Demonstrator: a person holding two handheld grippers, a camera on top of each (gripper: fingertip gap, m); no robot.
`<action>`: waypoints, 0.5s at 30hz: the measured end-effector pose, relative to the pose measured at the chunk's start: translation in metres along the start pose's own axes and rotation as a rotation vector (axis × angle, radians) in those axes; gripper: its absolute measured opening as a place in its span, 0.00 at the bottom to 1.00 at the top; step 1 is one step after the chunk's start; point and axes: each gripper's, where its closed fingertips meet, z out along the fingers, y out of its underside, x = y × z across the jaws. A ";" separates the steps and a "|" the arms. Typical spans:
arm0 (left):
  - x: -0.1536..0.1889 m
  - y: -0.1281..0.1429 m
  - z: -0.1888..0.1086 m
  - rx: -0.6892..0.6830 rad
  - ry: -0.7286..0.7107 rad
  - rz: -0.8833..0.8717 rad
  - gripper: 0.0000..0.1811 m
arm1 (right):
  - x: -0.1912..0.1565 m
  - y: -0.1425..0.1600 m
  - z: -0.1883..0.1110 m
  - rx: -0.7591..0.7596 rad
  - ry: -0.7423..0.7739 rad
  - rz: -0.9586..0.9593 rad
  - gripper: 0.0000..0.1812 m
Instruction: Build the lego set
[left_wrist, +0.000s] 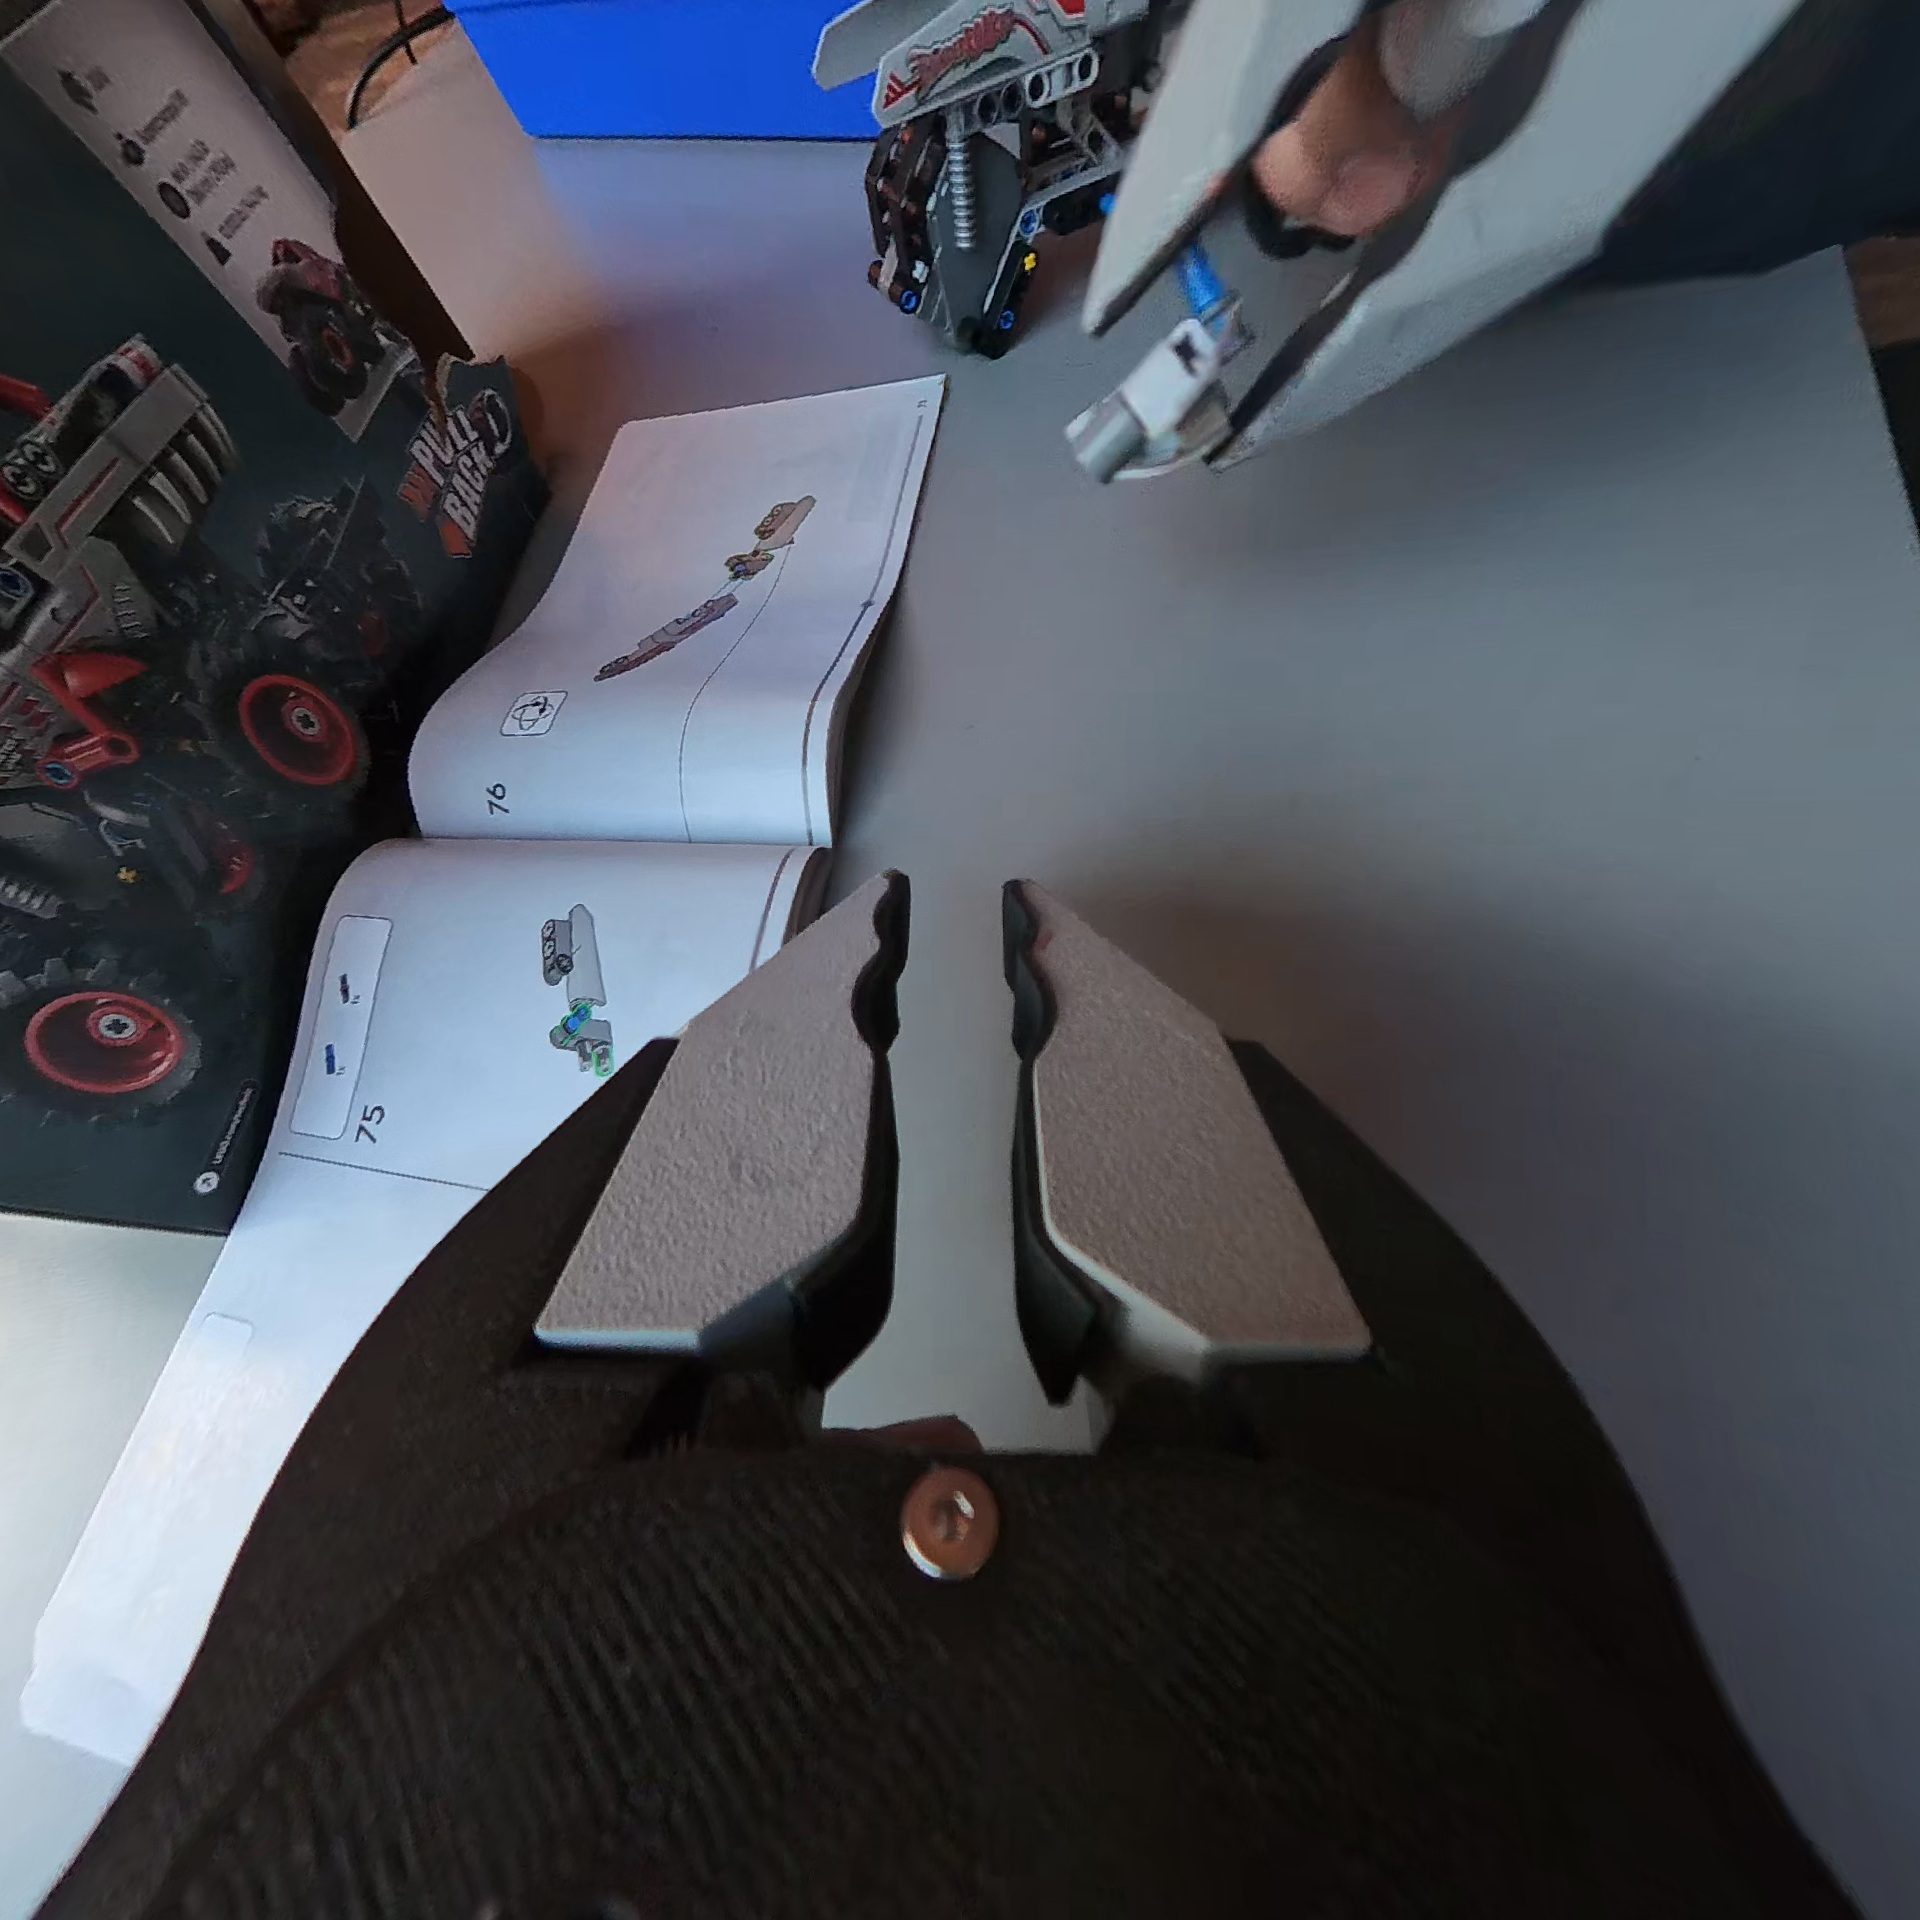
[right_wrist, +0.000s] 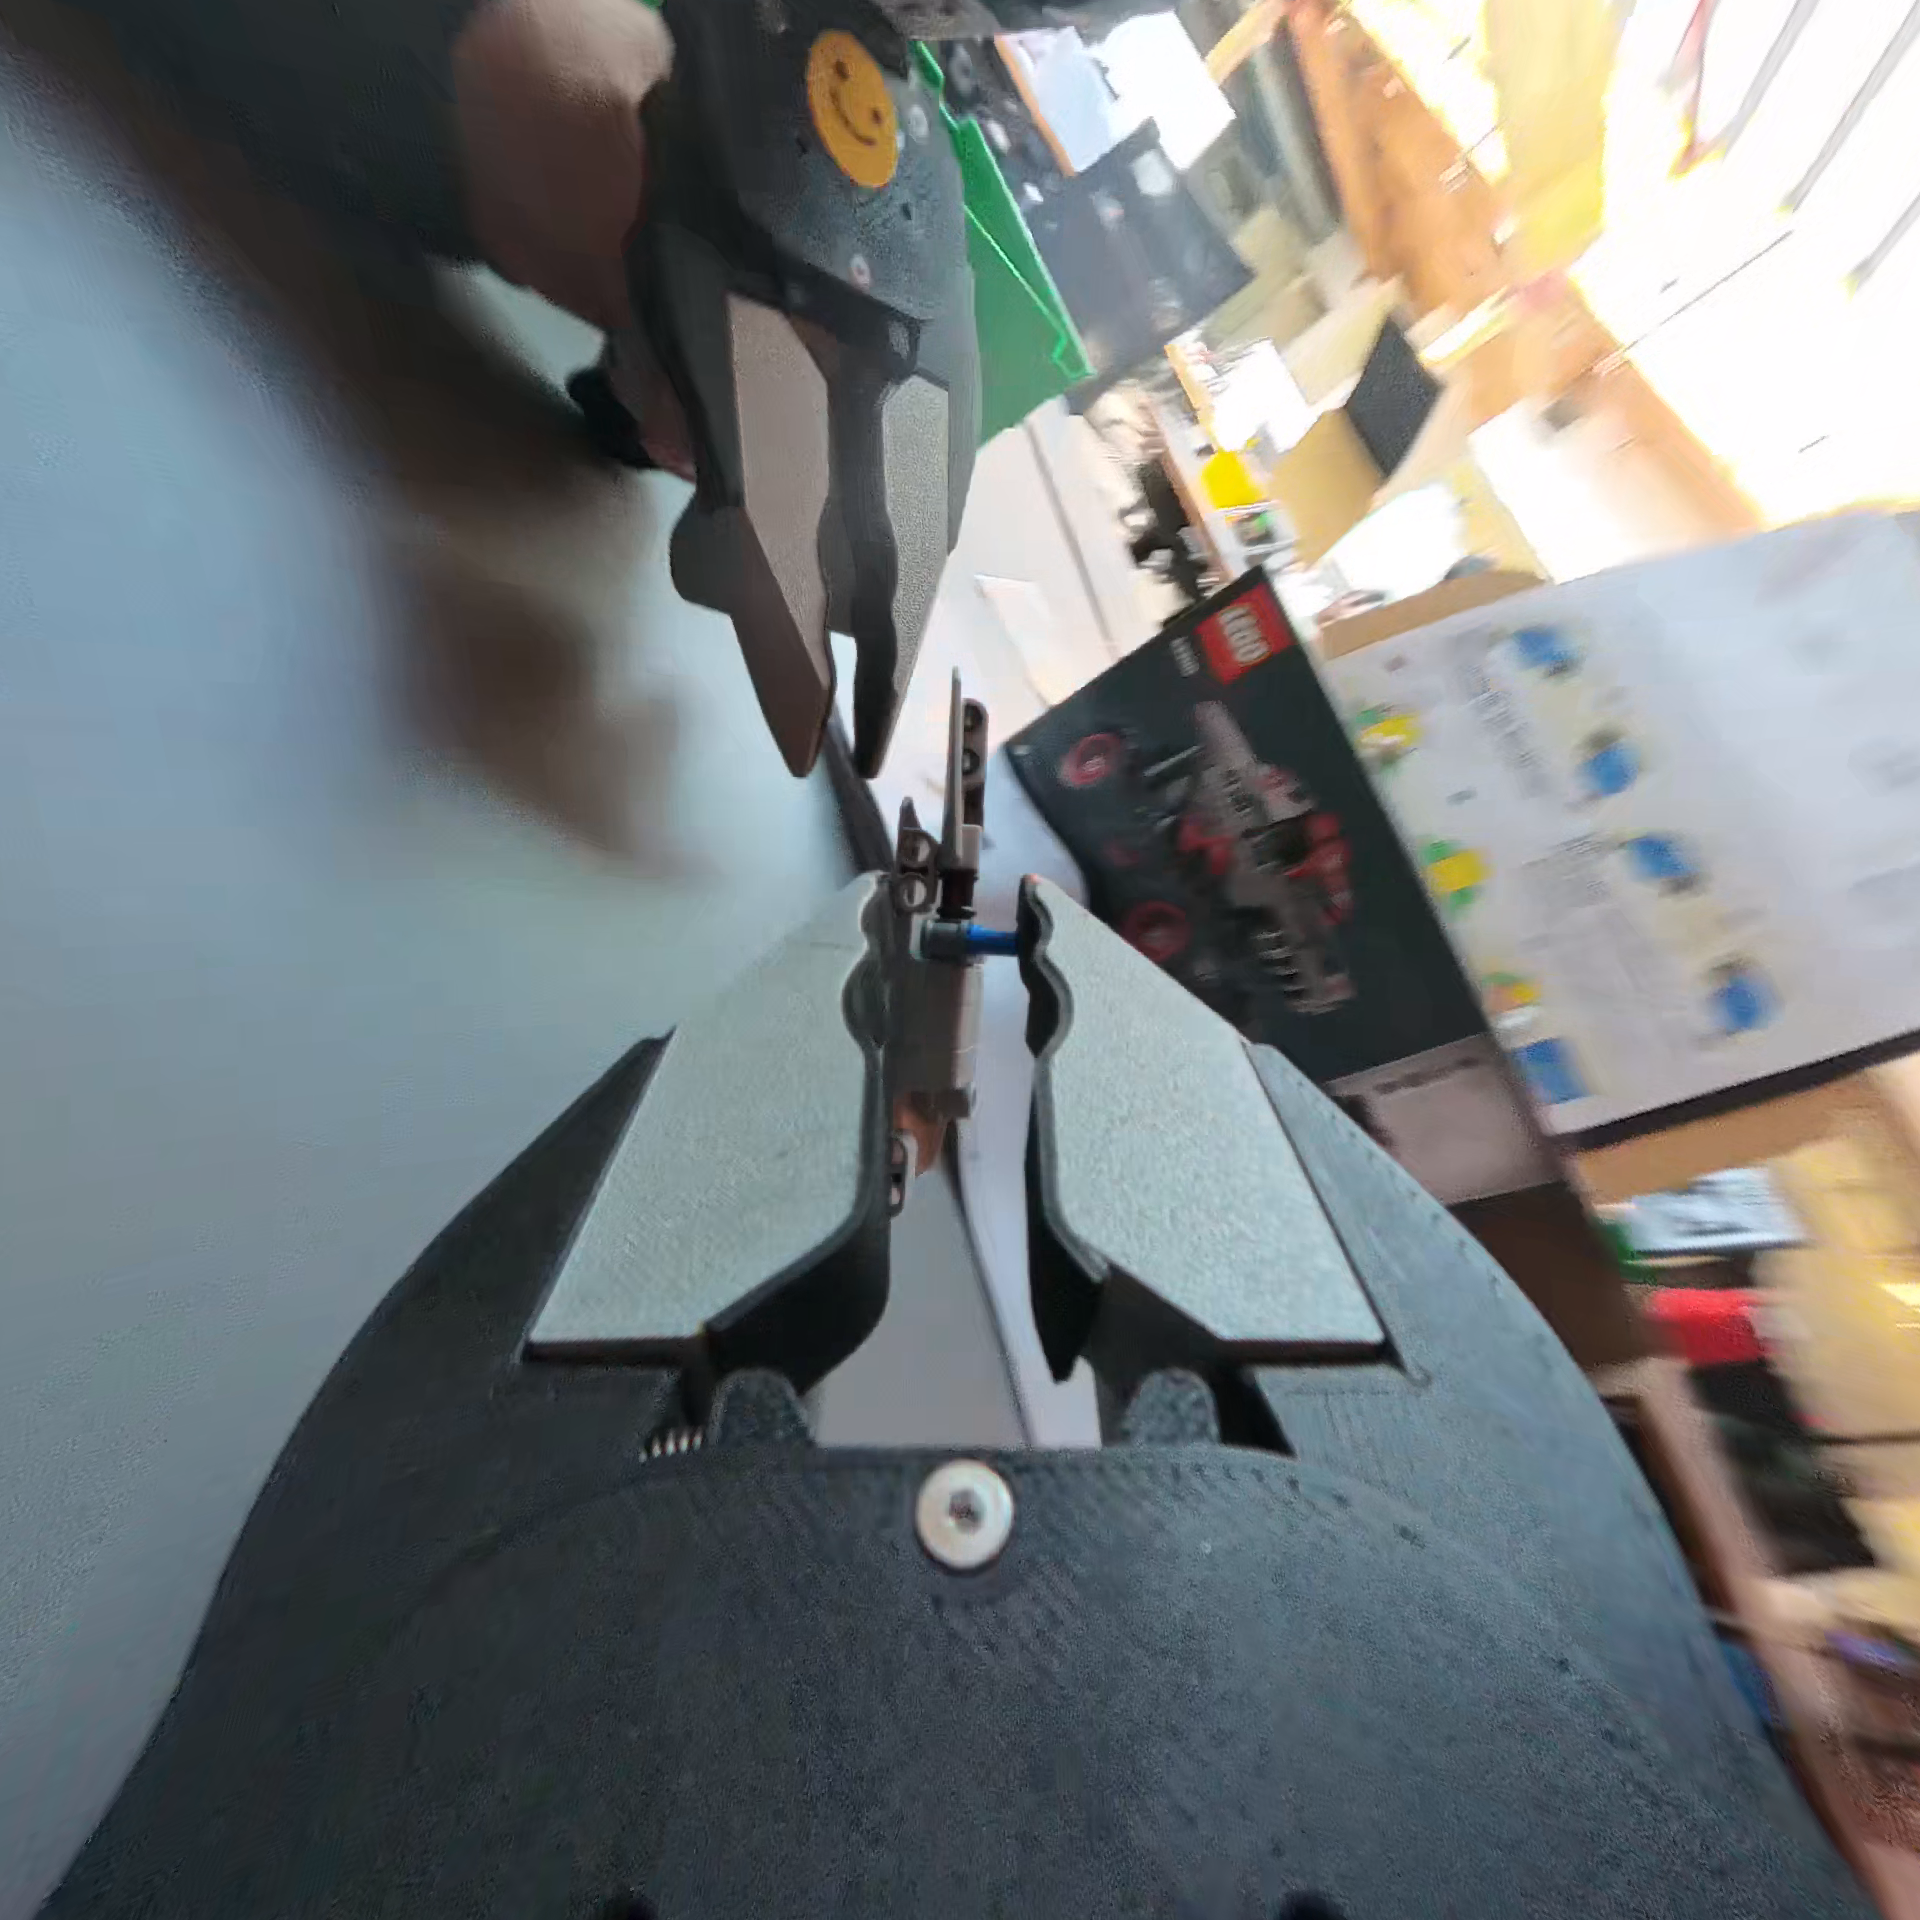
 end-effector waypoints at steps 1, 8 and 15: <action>-0.001 0.000 -0.001 0.006 -0.004 -0.004 0.08 | 0.000 -0.003 -0.001 -0.016 0.057 -0.101 0.11; -0.006 -0.003 -0.003 0.027 -0.020 -0.016 0.08 | -0.001 -0.006 0.003 -0.096 0.223 -0.407 0.11; -0.005 -0.004 -0.003 0.031 -0.037 0.019 0.08 | -0.008 -0.004 0.009 -0.152 0.266 -0.576 0.11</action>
